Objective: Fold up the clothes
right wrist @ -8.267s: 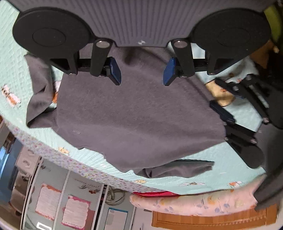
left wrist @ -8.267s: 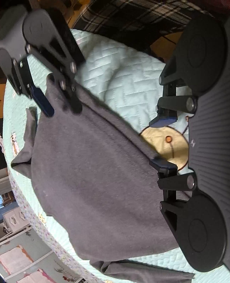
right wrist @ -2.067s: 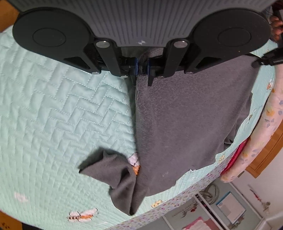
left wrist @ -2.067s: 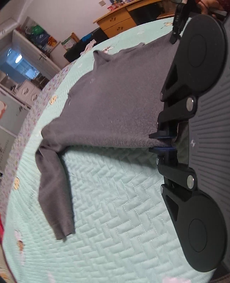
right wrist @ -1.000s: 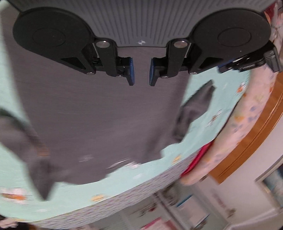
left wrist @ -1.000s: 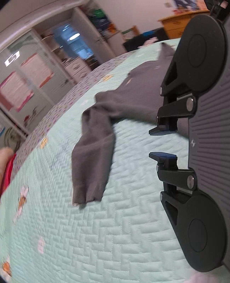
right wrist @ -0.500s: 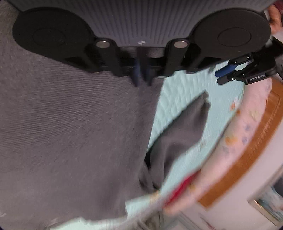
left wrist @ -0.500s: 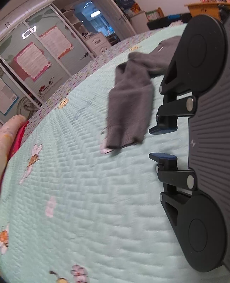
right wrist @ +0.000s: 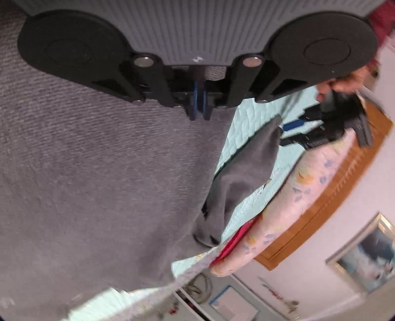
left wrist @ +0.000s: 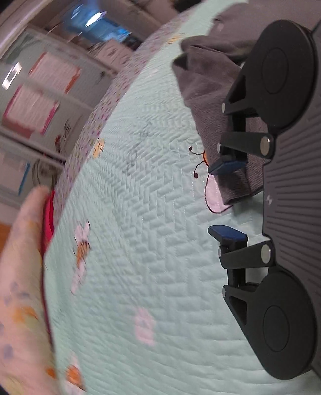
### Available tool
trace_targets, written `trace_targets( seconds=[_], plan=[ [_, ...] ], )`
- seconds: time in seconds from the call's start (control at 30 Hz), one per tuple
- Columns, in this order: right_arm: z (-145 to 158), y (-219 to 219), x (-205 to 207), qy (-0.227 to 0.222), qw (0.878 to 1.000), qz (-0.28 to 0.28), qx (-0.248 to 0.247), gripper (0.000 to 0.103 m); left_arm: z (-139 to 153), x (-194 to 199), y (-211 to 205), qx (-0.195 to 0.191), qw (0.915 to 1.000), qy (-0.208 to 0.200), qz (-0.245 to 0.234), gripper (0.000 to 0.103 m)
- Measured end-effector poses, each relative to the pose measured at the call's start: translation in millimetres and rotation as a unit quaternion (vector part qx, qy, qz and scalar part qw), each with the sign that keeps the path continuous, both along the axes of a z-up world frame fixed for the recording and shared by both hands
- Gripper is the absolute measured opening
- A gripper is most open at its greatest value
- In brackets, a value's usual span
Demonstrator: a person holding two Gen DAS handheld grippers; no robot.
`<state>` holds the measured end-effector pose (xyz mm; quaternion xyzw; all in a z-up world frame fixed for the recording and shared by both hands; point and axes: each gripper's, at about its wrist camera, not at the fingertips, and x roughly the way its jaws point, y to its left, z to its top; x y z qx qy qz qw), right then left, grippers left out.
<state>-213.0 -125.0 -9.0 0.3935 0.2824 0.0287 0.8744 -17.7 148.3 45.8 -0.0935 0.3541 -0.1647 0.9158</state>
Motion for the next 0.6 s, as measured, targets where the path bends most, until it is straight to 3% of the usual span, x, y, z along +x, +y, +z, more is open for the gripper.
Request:
trace_targets(
  seconds=[0.1,0.2,0.33,0.4,0.6],
  plan=[
    [-4,-6,-2,-0.004,1.000,0.001,0.018,0.000,-1,2,-6,0.016,0.9993,-0.014,-0.031,0.048],
    [-7,-6,0,-0.008,1.000,0.002,0.023,0.000,4,-1,-3,-0.009,0.9981,-0.025,-0.056,0.048],
    [-9,-6,-1,-0.012,1.000,0.002,0.028,0.000,7,-2,-12,-0.010,0.9935,-0.042,-0.105,0.057],
    [-9,-6,0,-0.014,0.999,0.002,0.032,0.000,3,3,-23,0.017,0.9919,-0.035,-0.121,0.057],
    [-10,-7,0,-0.017,0.999,0.002,0.036,0.000,-7,24,-39,0.025,0.9876,0.006,-0.155,0.055]
  ],
)
